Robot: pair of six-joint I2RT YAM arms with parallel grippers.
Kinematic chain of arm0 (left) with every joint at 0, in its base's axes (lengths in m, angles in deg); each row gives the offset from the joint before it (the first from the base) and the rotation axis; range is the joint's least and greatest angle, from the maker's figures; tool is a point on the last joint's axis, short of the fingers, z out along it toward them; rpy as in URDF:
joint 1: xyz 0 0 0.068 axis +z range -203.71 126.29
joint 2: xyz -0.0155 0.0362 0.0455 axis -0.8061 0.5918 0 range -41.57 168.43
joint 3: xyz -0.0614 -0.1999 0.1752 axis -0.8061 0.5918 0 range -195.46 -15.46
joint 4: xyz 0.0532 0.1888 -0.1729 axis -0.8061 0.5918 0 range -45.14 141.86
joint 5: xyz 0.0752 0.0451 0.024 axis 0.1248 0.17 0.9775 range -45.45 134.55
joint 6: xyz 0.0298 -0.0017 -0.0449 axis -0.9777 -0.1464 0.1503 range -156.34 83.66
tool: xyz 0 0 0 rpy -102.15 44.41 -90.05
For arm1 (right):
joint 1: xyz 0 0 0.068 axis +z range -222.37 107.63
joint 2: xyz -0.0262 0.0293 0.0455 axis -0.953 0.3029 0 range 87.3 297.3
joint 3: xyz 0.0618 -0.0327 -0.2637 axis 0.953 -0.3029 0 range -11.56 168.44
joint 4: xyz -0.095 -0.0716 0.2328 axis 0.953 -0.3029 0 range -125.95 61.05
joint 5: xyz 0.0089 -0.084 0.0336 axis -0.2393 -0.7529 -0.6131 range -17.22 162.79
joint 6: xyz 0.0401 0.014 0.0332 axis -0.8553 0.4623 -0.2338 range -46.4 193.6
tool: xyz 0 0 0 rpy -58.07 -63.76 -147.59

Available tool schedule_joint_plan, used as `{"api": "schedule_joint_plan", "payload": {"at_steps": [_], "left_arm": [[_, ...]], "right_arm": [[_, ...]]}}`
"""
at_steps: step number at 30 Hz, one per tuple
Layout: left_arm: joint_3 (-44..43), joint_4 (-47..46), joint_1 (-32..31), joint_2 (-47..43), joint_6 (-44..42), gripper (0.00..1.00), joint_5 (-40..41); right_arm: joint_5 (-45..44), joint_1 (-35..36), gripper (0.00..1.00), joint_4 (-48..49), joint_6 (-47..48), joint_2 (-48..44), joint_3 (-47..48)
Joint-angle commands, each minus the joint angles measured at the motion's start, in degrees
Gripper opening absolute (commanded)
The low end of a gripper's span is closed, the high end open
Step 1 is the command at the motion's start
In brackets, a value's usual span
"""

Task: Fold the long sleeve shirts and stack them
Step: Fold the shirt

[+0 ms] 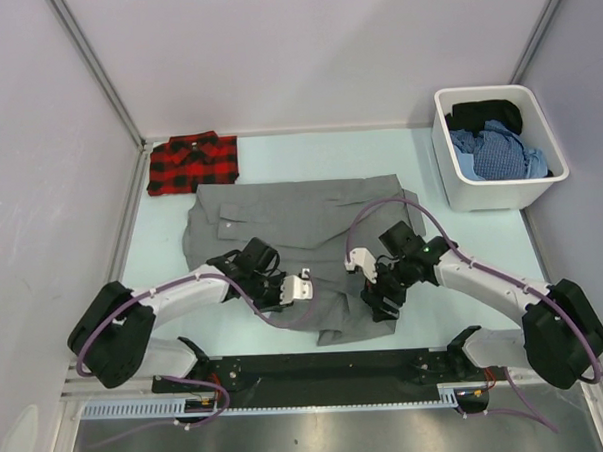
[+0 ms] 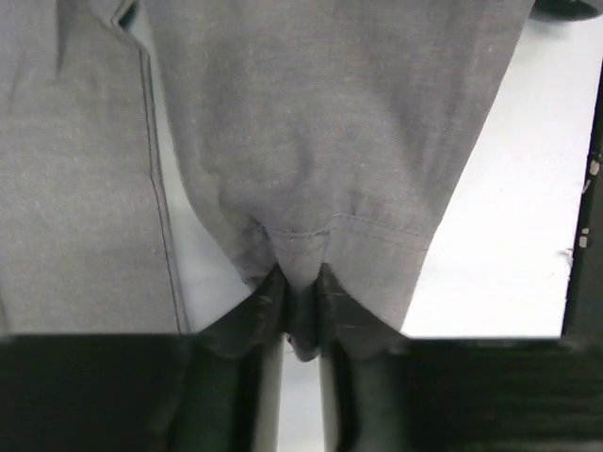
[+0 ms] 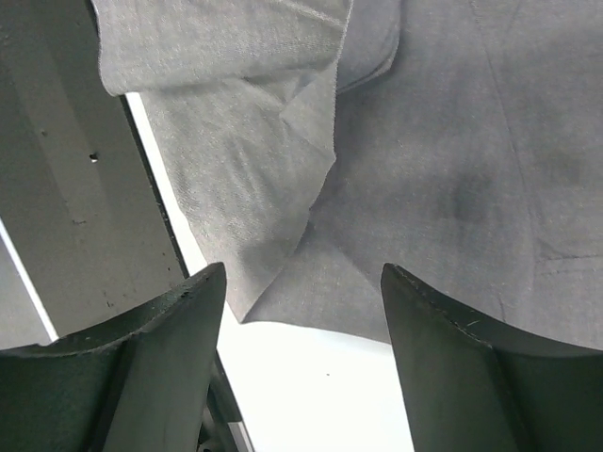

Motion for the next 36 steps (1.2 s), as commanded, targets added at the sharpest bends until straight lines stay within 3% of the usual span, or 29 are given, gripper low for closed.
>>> {"api": "schedule_joint_plan", "payload": {"at_steps": [1, 3, 7, 11, 15, 21, 27, 32, 36], "left_arm": [[0.6, 1.9, -1.4, -1.3, 0.7, 0.07, 3.6], [-1.3, 3.1, -1.2, -3.2, 2.3, 0.00, 4.0], [-7.2, 7.9, 3.3, -8.1, 5.2, 0.00, 0.7], [-13.8, 10.7, 9.3, -9.1, 6.6, 0.00, 1.3], [-19.9, 10.8, 12.3, -8.9, 6.0, 0.00, 2.2], [-21.7, 8.9, 13.6, -8.1, 4.8, 0.00, 2.5], [-24.0, 7.1, 17.3, -8.7, 3.4, 0.00, 0.4], [-24.5, 4.9, 17.6, -10.9, 1.8, 0.00, -4.3], [-24.8, 2.7, 17.7, -11.6, 2.4, 0.00, -3.7]], "right_arm": [[-0.5, -0.4, 0.73, 0.0, 0.0, -1.7, 0.2], [0.0, -0.6, 0.73, -0.2, -0.2, -1.8, 0.9], [1.5, -0.6, 0.73, -0.6, -1.8, -1.9, 2.9], [2.0, -0.8, 0.87, 1.2, -3.1, -2.3, 3.8], [2.1, -0.9, 0.89, 5.1, -3.1, -2.7, 3.6], [3.7, -3.2, 0.82, 10.2, -3.1, 3.0, 5.2], [7.7, -10.2, 0.82, 12.4, -5.5, 10.0, 6.7], [11.9, -11.2, 0.80, 12.8, -6.6, 13.2, 8.8], [11.9, -10.4, 0.70, 13.9, -6.6, 14.7, 9.6]]}}
